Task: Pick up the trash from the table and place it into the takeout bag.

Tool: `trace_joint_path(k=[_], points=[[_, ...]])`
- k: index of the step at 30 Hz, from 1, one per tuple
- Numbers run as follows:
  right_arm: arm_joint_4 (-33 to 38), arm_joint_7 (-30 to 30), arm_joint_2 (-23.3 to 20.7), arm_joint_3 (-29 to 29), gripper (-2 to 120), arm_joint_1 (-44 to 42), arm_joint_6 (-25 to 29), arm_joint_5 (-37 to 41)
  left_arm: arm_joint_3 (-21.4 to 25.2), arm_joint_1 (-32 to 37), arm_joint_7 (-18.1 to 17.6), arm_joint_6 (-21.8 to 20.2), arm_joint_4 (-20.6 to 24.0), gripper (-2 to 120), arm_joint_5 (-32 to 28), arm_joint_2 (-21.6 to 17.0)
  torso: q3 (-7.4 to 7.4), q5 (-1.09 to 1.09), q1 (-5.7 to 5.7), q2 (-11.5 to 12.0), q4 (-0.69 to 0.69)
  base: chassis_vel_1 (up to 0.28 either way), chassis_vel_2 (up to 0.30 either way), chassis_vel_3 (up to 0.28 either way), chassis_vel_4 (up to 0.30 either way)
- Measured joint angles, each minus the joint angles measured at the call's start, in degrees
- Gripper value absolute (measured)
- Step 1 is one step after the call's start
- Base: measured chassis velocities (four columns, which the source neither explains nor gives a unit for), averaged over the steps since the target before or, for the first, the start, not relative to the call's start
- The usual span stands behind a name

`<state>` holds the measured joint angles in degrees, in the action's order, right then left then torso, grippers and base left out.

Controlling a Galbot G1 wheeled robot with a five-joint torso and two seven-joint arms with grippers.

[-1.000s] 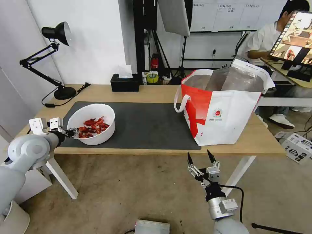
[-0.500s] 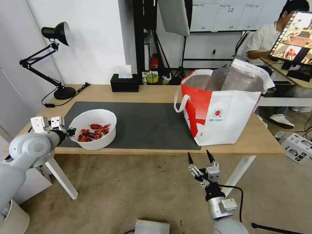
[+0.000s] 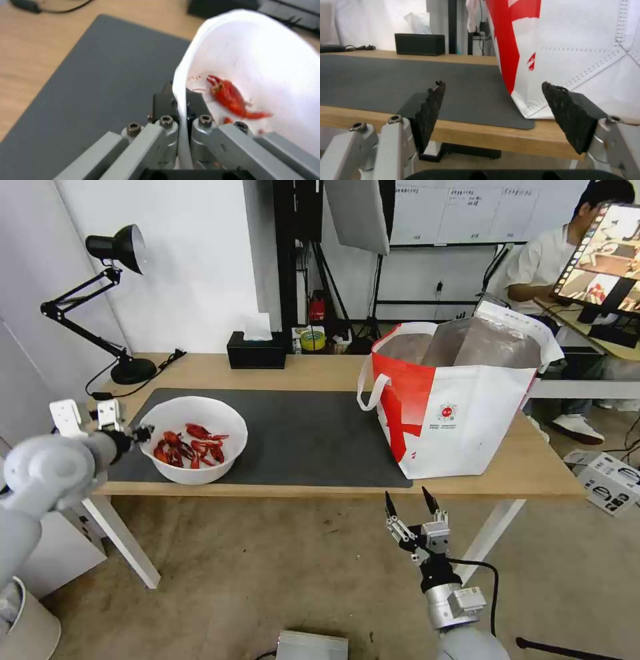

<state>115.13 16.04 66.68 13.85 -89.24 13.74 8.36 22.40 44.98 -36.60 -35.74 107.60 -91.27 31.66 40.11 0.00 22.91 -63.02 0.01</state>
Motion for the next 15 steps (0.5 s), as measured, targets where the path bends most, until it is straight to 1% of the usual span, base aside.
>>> trace_joint_path(k=[2, 3, 5, 6, 8, 9, 12, 13, 15], points=[[0.0, 0.0, 0.0, 0.0, 75, 0.0, -0.1, 0.0, -2.1, -4.3, -1.5, -0.1, 0.7, 0, -3.3, -0.4, 0.0, 0.01, 0.0, 0.0, -0.01, 0.0, 0.0, 0.0, 0.0], [0.0, 0.0, 0.0, 0.0, 75, 0.0, -0.1, 0.0, -2.1, -4.3, -1.5, -0.1, 0.7, 0, -3.3, -0.4, 0.0, 0.01, 0.0, 0.0, -0.01, 0.0, 0.0, 0.0, 0.0], [0.1, 0.0, -0.1, 0.0, 75, 0.0, -0.1, 0.0, -4.4, -8.1, -3.1, -0.1, 1.2, 0, -6.3, -0.4, 0.0, 0.01, 0.0, 0.0, 0.0, 0.0, 0.0, 0.0, 0.0], [0.1, 0.0, -0.1, 0.0, 75, 0.0, -0.1, 0.0, -4.4, -8.1, -3.1, -0.1, 1.2, 0, -6.3, -0.4, 0.0, 0.01, 0.0, 0.0, 0.0, 0.0, 0.0, 0.0, 0.0], [0.2, 0.0, -0.2, 0.1, 75, -0.1, -0.1, 0.0, -9.3, -15.5, -5.7, -0.1, 1.6, 0, -10.8, 0.2, 0.0, 0.01, 0.0, 0.0, -0.01, 0.0, 0.0, 0.0, 0.0], [0.2, 0.0, -0.2, 0.1, 75, -0.1, -0.1, 0.0, -9.3, -15.5, -5.7, -0.1, 1.6, 0, -10.8, 0.2, 0.0, 0.01, 0.0, 0.0, -0.01, 0.0, 0.0, 0.0, 0.0], [0.4, 0.0, -0.2, 0.2, 76, -0.3, -0.1, 0.0, -14.4, -23.1, -8.3, 0.1, 1.1, 0, -15.4, 1.5, 0.0, 0.0, 0.0, 0.0, -0.01, 0.0, 0.0, 0.0, 0.0], [0.4, 0.0, -0.2, 0.2, 76, -0.3, -0.1, 0.0, -14.4, -23.1, -8.3, 0.1, 1.1, 0, -15.4, 1.5, 0.0, 0.0, 0.0, 0.0, -0.01, 0.0, 0.0, 0.0, 0.0], [0.6, 0.0, -0.2, 0.4, 84, -0.5, -0.2, 0.0, -19.6, -30.5, -10.2, 0.4, -0.3, 0, -18.5, 3.1, 0.0, 0.02, 0.0, 0.0, -0.01, 0.0, 0.0, 0.0, 0.0]])
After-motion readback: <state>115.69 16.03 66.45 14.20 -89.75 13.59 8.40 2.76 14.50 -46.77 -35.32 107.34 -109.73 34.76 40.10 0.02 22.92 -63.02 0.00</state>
